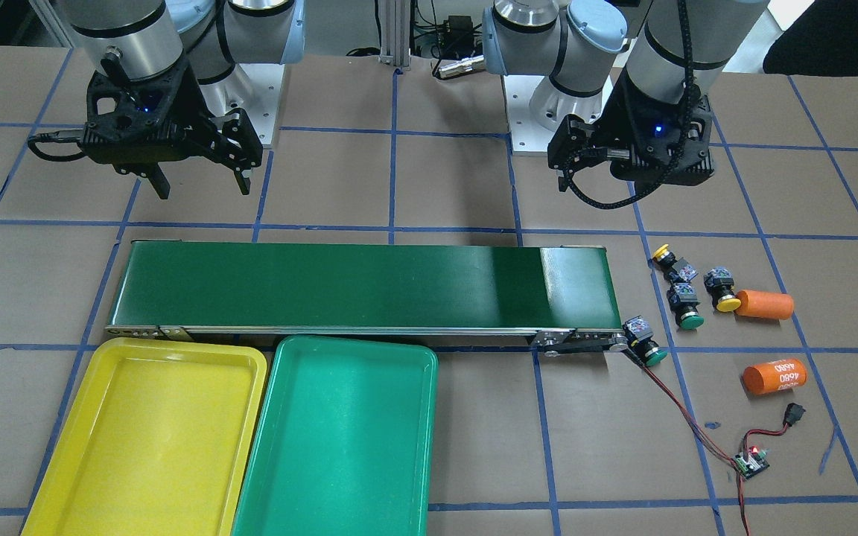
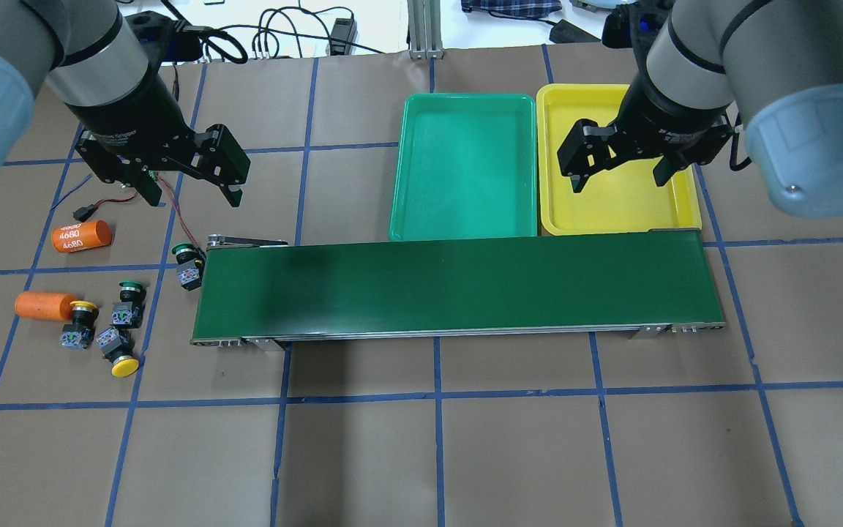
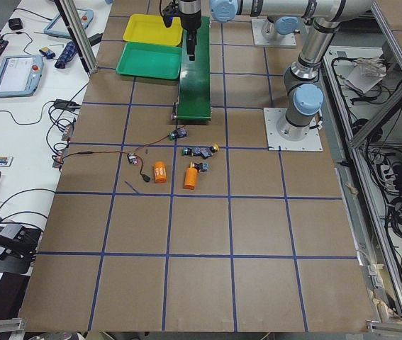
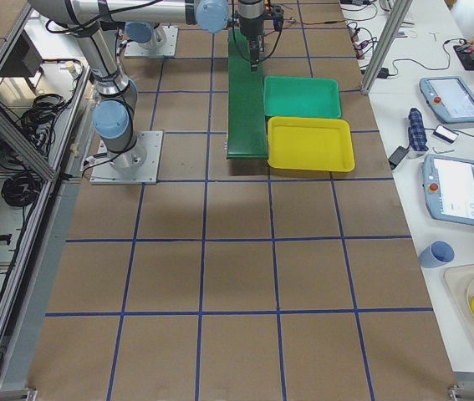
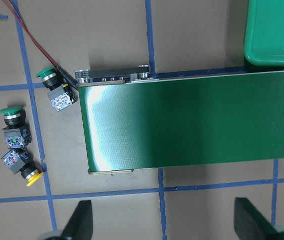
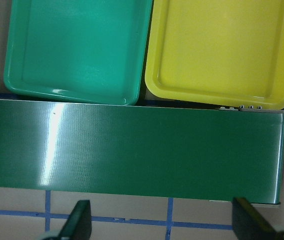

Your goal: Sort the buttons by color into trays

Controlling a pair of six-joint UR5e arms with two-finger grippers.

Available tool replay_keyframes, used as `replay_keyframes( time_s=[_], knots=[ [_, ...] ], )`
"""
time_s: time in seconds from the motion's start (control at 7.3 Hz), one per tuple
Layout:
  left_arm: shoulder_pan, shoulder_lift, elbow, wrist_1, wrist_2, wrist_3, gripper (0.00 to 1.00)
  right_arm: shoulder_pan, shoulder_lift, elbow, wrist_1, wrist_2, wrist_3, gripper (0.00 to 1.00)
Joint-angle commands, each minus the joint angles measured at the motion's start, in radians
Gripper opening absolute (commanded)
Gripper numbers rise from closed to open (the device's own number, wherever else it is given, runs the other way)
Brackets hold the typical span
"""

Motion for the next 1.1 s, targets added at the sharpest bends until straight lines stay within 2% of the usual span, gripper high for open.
replay_keyframes(
  time_s=[0.0, 0.14, 0.82, 0.96],
  knots=[
    [0.0, 0.004, 0.0, -0.001, -0.001, 0.001, 1.0, 0.0, -0.006, 0.003, -0.006, -0.033, 0.008, 1.0],
    [0.0, 0.006, 0.0, -0.003, -0.002, 0.001, 1.0, 0.0, -0.005, -0.017, 0.003, -0.065, 0.01, 1.0],
    [0.069, -0.002, 0.001, 0.022, 0.001, 0.012, 1.0, 0.0, 0.006, -0.031, 0.001, -0.055, 0.01, 1.0],
    [0.112, -0.014, 0.009, 0.04, 0.002, 0.012, 1.0, 0.0, 0.006, -0.025, 0.003, -0.055, 0.011, 1.0]
  ],
)
